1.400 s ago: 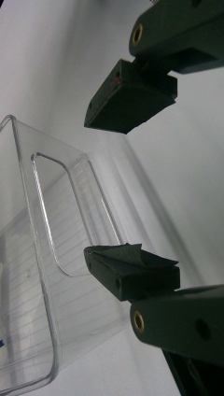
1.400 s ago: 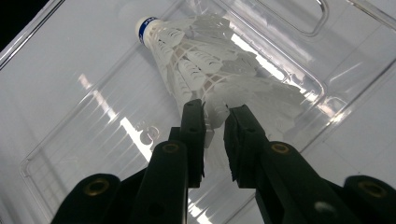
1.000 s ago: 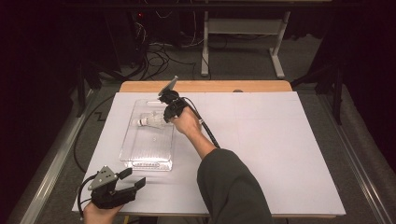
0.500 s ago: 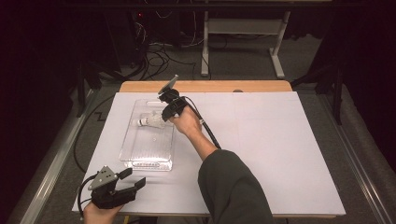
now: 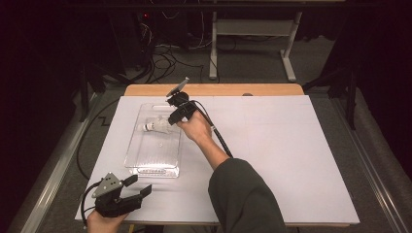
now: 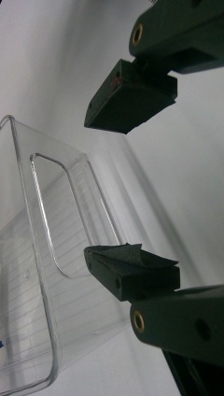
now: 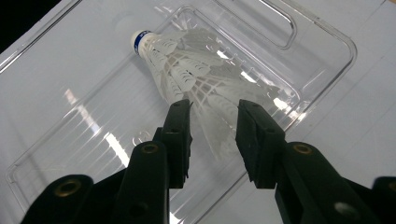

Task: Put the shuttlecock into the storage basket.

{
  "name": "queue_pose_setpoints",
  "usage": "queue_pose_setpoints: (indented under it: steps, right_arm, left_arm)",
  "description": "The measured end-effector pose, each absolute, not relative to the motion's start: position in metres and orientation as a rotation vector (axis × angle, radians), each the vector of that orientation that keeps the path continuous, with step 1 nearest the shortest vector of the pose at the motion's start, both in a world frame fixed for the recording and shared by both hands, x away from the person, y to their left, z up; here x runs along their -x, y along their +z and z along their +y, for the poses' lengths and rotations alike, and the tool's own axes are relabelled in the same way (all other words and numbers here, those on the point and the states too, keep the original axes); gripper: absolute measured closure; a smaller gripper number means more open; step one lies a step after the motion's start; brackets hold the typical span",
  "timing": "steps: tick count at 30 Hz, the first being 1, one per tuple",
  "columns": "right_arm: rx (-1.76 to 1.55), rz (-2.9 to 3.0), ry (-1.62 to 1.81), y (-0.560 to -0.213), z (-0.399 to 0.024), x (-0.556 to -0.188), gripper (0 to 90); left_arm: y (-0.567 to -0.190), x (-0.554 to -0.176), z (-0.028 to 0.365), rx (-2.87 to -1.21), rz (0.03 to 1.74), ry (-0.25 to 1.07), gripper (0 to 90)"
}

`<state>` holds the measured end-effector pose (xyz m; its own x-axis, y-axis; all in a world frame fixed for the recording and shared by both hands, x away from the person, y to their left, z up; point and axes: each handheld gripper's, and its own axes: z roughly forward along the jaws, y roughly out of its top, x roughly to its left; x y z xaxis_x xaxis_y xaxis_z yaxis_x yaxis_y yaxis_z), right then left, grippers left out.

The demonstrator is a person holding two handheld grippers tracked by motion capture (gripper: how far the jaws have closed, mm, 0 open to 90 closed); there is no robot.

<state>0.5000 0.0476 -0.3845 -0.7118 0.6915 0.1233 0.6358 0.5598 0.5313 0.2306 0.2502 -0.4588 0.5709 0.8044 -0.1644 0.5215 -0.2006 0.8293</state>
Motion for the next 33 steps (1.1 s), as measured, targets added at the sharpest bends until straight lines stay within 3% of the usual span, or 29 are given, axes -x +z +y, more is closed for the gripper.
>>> queue_pose_setpoints:
  steps: [33]
  right_arm:
    - [-1.129,2.603,0.961,-0.383,0.017,-0.490,59.3]
  left_arm:
    - [-0.459,-0.231,0.250,-1.873,1.081,0.391,33.4]
